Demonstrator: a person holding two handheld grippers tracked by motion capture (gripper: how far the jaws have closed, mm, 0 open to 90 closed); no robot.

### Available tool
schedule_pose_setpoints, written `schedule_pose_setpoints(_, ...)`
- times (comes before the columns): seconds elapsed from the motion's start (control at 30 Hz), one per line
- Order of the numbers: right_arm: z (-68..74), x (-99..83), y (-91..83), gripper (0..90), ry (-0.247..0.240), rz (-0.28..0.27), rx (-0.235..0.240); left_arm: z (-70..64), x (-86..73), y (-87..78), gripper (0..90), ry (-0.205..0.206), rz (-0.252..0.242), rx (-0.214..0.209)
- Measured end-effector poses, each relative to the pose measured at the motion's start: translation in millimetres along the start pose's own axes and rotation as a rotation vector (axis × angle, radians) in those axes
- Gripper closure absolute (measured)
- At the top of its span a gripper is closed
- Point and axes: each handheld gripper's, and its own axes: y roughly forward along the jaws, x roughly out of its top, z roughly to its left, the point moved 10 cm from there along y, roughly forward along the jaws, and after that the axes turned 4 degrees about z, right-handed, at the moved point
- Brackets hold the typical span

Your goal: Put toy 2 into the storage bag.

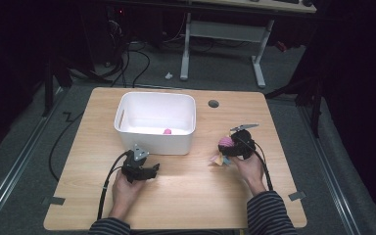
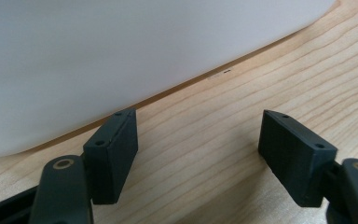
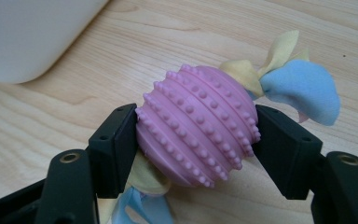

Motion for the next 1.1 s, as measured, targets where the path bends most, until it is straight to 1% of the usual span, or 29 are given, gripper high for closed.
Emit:
schedule_pose_setpoints(0.03,0.0,0.0,0.0,33.4,0.0,0.0,0.0,0.0,0.0,0.0,28.6,0.0,0.0,0.0)
schedule_pose_setpoints(0.07,3.1,0.8,-4.8,33.4,-0.006,-0.007,0.025,0.0,0.1,0.0,28.6,0.0,-0.001,-0.001)
schedule_pose_setpoints(0.1,3.1,0.8,-4.8,33.4,-0.006,-0.007,0.025,0.0,0.1,0.0,28.6,0.0,-0.001,-0.001)
schedule_pose_setpoints(0.13,6.3,1.3,-10.0,33.4,-0.003,-0.012,0.048,0.0,0.0,0.0,28.6,0.0,-0.001,-0.001)
schedule_pose_setpoints(0.17,6.3,1.3,-10.0,33.4,-0.003,-0.012,0.048,0.0,0.0,0.0,28.6,0.0,0.0,0.0)
schedule_pose_setpoints(0.27,11.7,3.5,-19.0,33.3,0.006,-0.035,0.087,-0.1,-0.1,-0.1,28.6,0.001,0.0,0.0)
schedule_pose_setpoints(0.3,11.7,3.5,-19.0,33.3,0.006,-0.035,0.087,-0.1,-0.1,-0.1,28.6,0.001,0.0,0.0)
schedule_pose_setpoints(0.33,13.4,4.6,-23.3,33.3,0.015,-0.053,0.109,0.0,-0.2,-0.2,28.6,0.0,0.0,0.001)
schedule_pose_setpoints(0.37,13.4,4.6,-23.3,33.3,0.015,-0.053,0.109,0.0,-0.2,-0.2,28.6,0.0,0.0,0.001)
schedule_pose_setpoints(0.4,13.4,6.2,-27.4,33.3,0.015,-0.075,0.122,0.0,-0.2,-0.2,28.6,-0.001,-0.001,0.0)
schedule_pose_setpoints(0.47,13.3,6.7,-29.4,33.4,0.011,-0.08,0.122,0.0,-0.2,-0.2,28.6,-0.001,-0.001,-0.001)
schedule_pose_setpoints(0.53,15.1,8.4,-34.9,33.4,-0.013,-0.104,0.121,0.0,-0.3,-0.3,28.6,-0.002,0.0,-0.002)
schedule_pose_setpoints(0.57,15.1,8.4,-34.9,33.4,-0.013,-0.104,0.121,0.0,-0.3,-0.3,28.6,-0.002,0.001,-0.002)
schedule_pose_setpoints(0.63,17.3,10.2,-39.0,33.4,-0.022,-0.12,0.136,0.0,-0.2,-0.2,28.6,-0.002,-0.001,0.0)
schedule_pose_setpoints(0.67,19.3,11.4,-43.4,33.3,-0.027,-0.123,0.153,0.0,-0.2,-0.2,28.6,-0.002,-0.001,0.001)
schedule_pose_setpoints(0.7,19.3,11.4,-43.4,33.3,-0.027,-0.123,0.153,0.1,-0.3,-0.2,28.6,-0.002,-0.001,0.001)
schedule_pose_setpoints(0.73,20.4,11.8,-46.6,33.3,-0.033,-0.108,0.156,0.1,-0.3,-0.2,28.6,-0.002,0.0,0.0)
schedule_pose_setpoints(0.77,20.8,13.2,-49.1,33.3,-0.043,-0.108,0.15,0.0,-0.3,-0.3,28.6,-0.002,0.001,-0.002)
schedule_pose_setpoints(0.87,23.1,19.6,-54.0,33.2,-0.071,-0.119,0.131,0.0,-0.3,-0.4,28.4,-0.005,0.0,-0.006)
schedule_pose_setpoints(0.9,24.6,21.8,-55.5,33.2,-0.08,-0.118,0.132,0.0,-0.3,-0.4,28.3,-0.005,0.0,-0.007)
schedule_pose_setpoints(0.93,27.5,25.8,-58.3,33.2,-0.09,-0.118,0.138,0.1,-0.2,-0.4,28.4,-0.006,-0.002,-0.006)
schedule_pose_setpoints(1.03,31.5,30.5,-61.8,33.2,-0.092,-0.125,0.152,0.1,-0.3,-0.5,28.3,-0.005,0.0,-0.007)
schedule_pose_setpoints(1.1,36.2,36.2,-66.0,33.2,-0.109,-0.132,0.166,0.0,-0.4,-0.4,28.3,-0.003,0.0,-0.006)
